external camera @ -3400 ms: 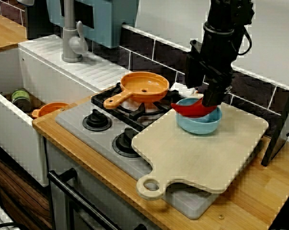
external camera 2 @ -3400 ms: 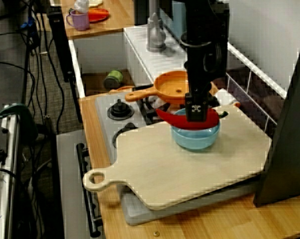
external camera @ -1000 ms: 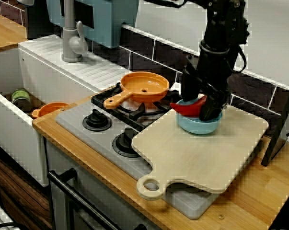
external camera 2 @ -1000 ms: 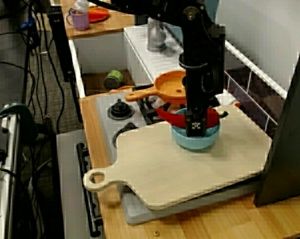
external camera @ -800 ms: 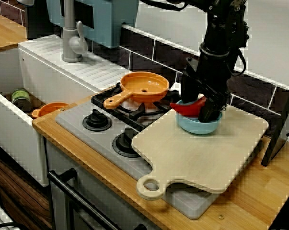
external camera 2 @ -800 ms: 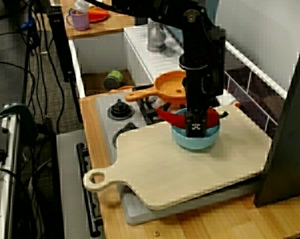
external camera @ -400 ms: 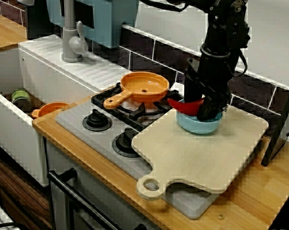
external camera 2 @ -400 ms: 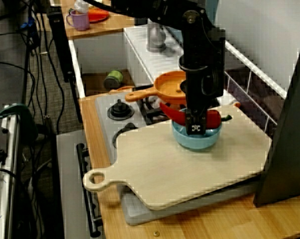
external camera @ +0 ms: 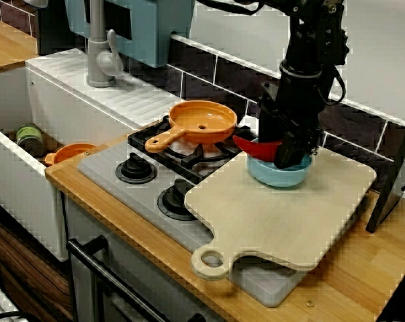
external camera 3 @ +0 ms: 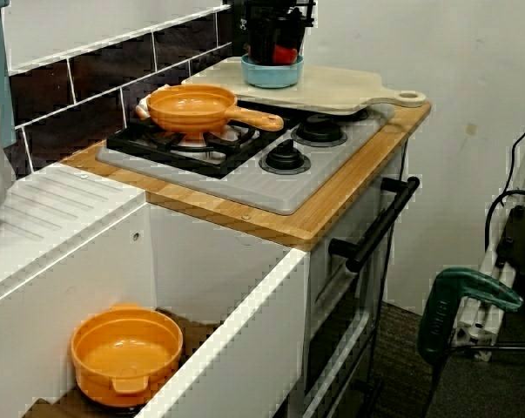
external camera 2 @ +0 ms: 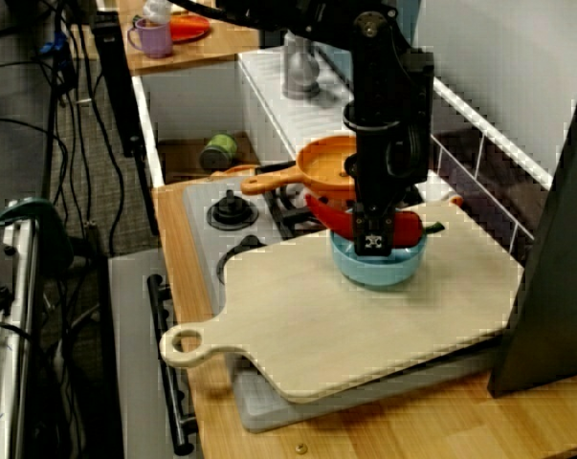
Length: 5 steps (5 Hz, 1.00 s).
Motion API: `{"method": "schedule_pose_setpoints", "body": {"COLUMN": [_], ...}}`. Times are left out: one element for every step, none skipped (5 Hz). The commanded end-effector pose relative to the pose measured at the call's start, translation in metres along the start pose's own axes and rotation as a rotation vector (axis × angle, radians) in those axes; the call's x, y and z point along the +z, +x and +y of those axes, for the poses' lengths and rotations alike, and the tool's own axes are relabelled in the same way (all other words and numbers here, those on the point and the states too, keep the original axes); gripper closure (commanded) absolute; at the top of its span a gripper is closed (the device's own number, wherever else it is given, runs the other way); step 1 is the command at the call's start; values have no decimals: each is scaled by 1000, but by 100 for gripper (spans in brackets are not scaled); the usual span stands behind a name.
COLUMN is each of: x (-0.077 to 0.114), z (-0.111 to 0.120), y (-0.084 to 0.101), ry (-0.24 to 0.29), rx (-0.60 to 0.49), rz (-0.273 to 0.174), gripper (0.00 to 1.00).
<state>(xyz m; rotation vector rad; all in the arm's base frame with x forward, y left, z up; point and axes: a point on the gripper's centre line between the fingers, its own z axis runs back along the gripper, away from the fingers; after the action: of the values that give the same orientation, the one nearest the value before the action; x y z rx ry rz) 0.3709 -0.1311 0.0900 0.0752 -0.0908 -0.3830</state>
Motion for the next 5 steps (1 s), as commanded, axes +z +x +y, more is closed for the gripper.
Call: {"method": "schedule_pose_setpoints", "body": {"x": [62,67,65,55,45], "z": [29,43,63,79,90], "y": [4,4,2,-7,-27], "ry": [-57,-75,-58,-28,-13], "rx": [48,-22,-67,-113,-126], "rz": [-125,-119,-114,-132,-147], "gripper": [100,100,100,100,100]}}
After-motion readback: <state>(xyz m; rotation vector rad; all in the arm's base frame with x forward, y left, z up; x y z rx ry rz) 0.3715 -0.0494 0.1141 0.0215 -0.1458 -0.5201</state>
